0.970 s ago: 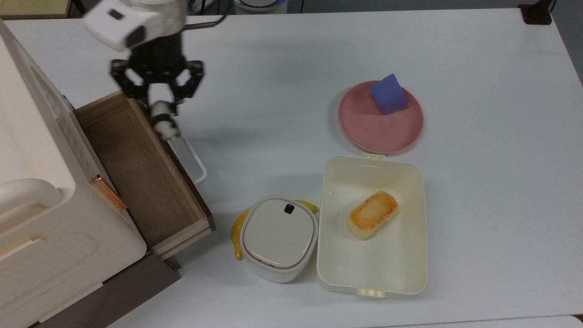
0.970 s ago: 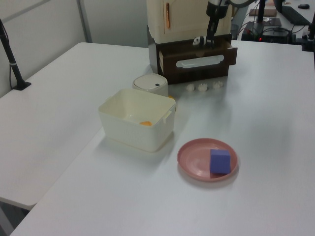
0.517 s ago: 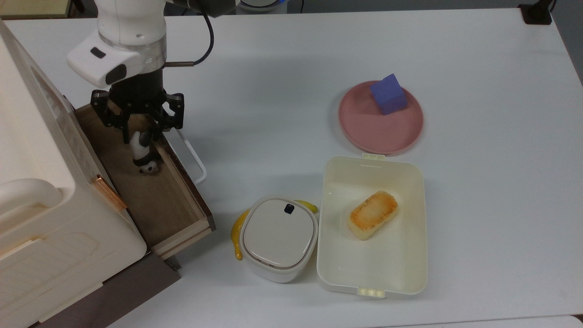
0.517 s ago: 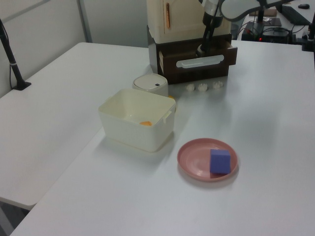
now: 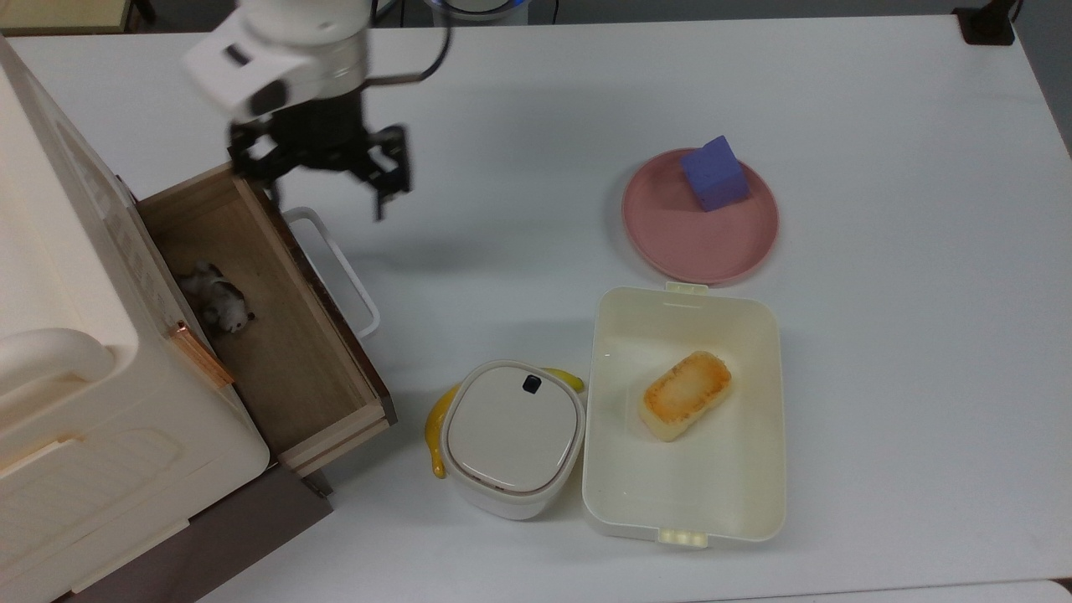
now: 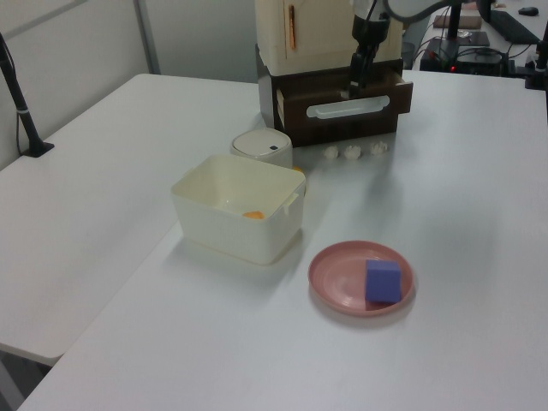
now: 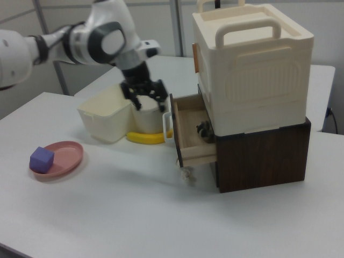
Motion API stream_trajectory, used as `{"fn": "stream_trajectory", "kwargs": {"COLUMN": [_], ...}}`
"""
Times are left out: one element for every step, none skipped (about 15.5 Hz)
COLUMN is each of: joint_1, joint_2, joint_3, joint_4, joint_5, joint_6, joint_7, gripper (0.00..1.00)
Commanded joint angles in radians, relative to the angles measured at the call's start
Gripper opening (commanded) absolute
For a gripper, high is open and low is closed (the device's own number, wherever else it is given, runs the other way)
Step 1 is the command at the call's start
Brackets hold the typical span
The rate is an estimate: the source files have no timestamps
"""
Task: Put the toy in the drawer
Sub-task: 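Open the gripper to release the figurine and raise away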
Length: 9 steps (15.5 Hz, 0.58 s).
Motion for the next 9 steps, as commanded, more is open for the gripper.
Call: {"fn": "stream_trajectory", "kwargs": {"joint_1": [0.028, 0.037, 0.042, 0.042, 0.040, 0.040, 0.039, 0.034, 0.029], "joint_2": [-0.091, -0.113, -0.130, -0.143, -0.148, -0.153, -0.157, -0.163, -0.167], "joint_3": [0.050, 0.057, 0.073, 0.089, 0.096, 0.096, 0.096, 0.094, 0.094], "joint_4": [-0.045, -0.066, -0.086, -0.099, -0.100, -0.100, -0.100, -0.102, -0.100], "joint_5": [0.016, 0.016, 0.016, 0.008, 0.008, 0.008, 0.008, 0.010, 0.011], "joint_6": [-0.184, -0.199, -0.209, -0.216, -0.222, -0.230, -0.236, -0.238, -0.238], "joint_7": [0.118, 0.165, 0.213, 0.247, 0.261, 0.261, 0.261, 0.252, 0.250], "gripper": [1.00, 1.00, 1.00, 1.00, 1.00, 1.00, 1.00, 1.00, 1.00]}}
